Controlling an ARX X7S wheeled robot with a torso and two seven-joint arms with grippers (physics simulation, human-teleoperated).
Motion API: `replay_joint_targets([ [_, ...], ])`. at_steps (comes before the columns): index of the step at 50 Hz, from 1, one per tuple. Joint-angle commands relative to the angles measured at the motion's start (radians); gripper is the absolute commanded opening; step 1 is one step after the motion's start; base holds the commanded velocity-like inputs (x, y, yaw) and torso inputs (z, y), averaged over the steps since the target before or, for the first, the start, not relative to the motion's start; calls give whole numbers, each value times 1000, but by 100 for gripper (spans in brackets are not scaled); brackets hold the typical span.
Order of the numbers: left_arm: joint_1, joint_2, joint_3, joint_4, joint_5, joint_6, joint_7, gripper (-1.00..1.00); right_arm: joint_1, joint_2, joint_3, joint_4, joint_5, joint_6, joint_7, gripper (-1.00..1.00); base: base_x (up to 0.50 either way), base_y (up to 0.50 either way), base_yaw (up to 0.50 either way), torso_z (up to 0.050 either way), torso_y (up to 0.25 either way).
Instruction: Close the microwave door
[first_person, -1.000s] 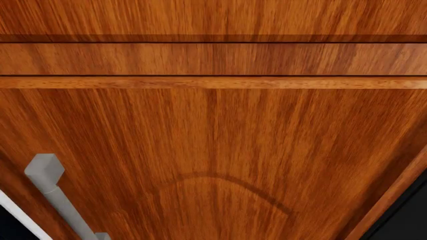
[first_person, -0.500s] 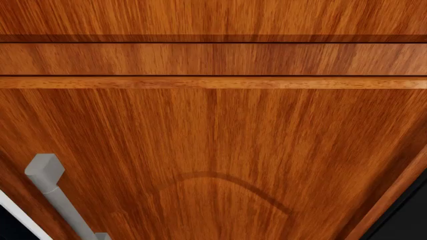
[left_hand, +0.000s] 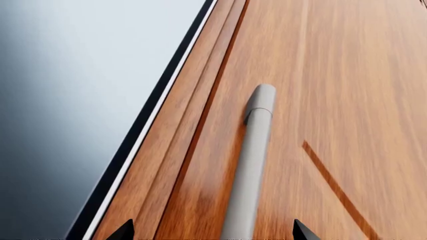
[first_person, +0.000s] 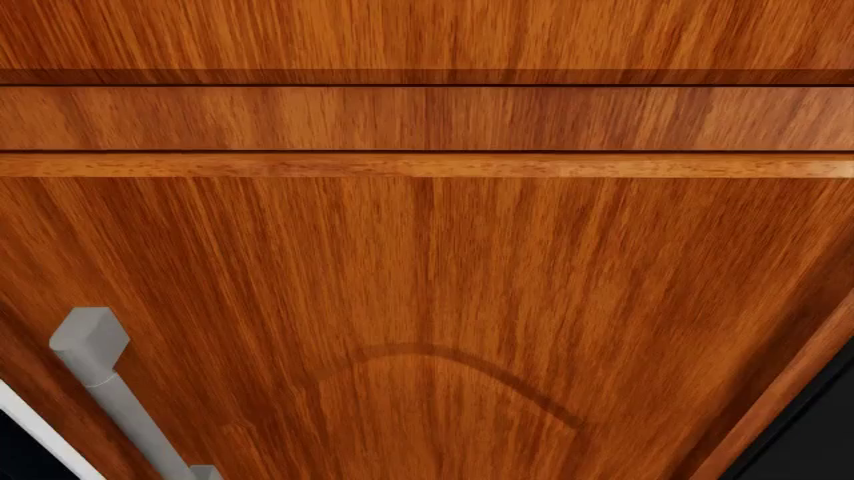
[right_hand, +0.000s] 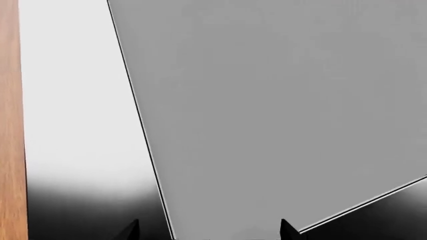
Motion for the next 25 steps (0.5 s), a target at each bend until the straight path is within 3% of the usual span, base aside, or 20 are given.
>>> replay_joint_targets([
  [1,3,-3,5,5,-4,4,-3,100,5,86,-26,104,382,-54,339,100,0,0,0,0,0],
  [8,4,-6,7,6,-7,7,-5,100,5,132,-151,204,553,-132,431,100,0,0,0,0,0],
  [25,13,-15,9,9,-2,9,-1,100,5,150,-220,246,548,-148,434,100,0,0,0,0,0],
])
